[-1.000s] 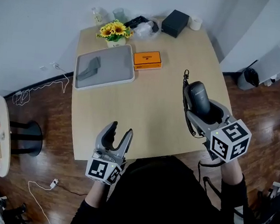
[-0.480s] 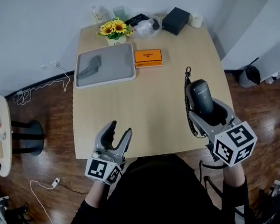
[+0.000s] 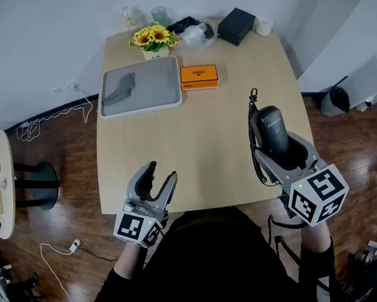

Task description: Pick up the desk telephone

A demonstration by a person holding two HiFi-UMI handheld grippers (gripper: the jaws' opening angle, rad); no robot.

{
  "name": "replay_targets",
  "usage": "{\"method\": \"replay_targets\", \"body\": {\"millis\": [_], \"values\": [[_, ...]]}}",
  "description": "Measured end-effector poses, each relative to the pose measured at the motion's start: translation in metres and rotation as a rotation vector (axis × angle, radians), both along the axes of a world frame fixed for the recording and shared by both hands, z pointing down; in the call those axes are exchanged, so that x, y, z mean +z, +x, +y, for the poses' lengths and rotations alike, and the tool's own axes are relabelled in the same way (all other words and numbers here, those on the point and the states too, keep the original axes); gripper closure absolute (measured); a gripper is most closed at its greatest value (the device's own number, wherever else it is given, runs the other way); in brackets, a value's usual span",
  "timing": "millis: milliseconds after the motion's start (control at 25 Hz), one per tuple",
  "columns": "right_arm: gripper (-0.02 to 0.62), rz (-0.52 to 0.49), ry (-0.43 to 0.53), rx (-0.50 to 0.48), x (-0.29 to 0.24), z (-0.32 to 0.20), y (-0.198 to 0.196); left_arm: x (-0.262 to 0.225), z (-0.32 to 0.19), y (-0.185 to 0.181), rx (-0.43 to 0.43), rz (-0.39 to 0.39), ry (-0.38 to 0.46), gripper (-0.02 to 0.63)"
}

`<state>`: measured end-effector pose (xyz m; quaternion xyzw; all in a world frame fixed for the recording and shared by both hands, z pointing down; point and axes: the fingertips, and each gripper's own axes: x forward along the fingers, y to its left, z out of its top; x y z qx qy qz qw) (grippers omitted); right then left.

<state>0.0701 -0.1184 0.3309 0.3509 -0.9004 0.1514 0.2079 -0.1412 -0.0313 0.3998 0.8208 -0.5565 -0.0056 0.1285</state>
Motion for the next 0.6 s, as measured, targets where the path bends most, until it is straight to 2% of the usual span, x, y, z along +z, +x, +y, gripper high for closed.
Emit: {"method": "replay_targets", "body": {"millis": [600], "values": [[0.319,-0.005,-0.035,0.012,0.019,-0.010,0.006,0.004,-0.002,-0.002,-0.015,0.001,-0.013,0.388]]}}
